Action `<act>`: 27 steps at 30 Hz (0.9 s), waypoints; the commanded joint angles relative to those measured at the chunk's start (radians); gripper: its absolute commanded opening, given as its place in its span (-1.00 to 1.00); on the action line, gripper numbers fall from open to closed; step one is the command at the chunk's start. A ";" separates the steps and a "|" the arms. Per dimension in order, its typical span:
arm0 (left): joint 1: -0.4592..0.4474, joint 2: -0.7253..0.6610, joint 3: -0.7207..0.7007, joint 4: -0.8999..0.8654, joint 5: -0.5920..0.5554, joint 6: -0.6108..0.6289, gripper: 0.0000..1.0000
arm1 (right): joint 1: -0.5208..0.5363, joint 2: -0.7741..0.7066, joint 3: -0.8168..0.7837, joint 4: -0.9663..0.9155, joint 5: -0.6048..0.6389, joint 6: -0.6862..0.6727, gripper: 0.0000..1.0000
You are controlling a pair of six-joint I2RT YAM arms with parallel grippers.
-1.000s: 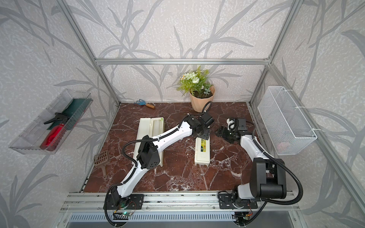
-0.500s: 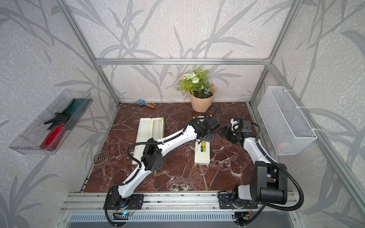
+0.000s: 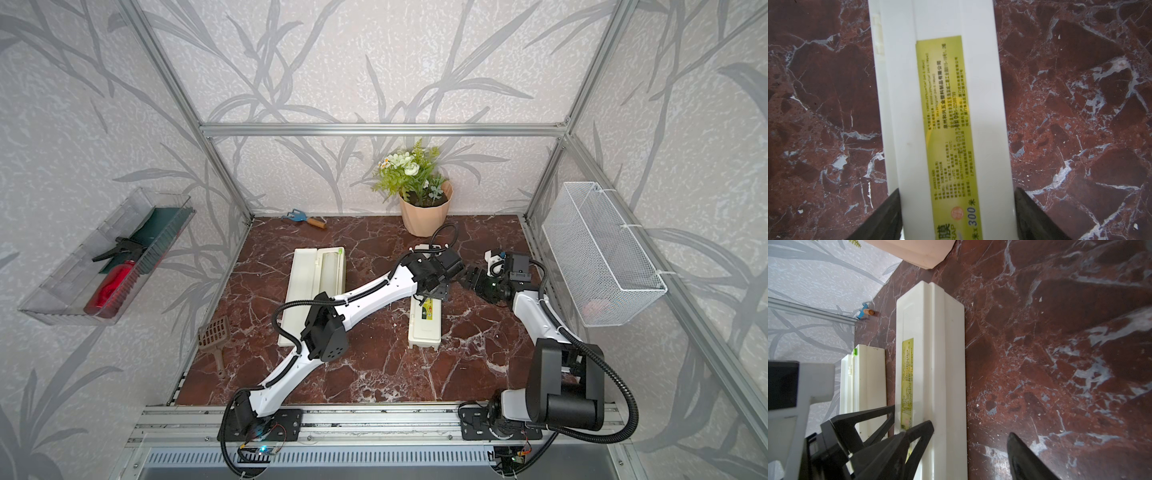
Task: Put plastic wrap rolls into dispensers
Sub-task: Open the lid of the plastic wrap cutting box.
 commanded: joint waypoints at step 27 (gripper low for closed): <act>0.183 -0.305 -0.457 0.343 0.576 0.089 0.07 | 0.150 0.223 0.203 -0.025 -0.075 -0.020 -0.90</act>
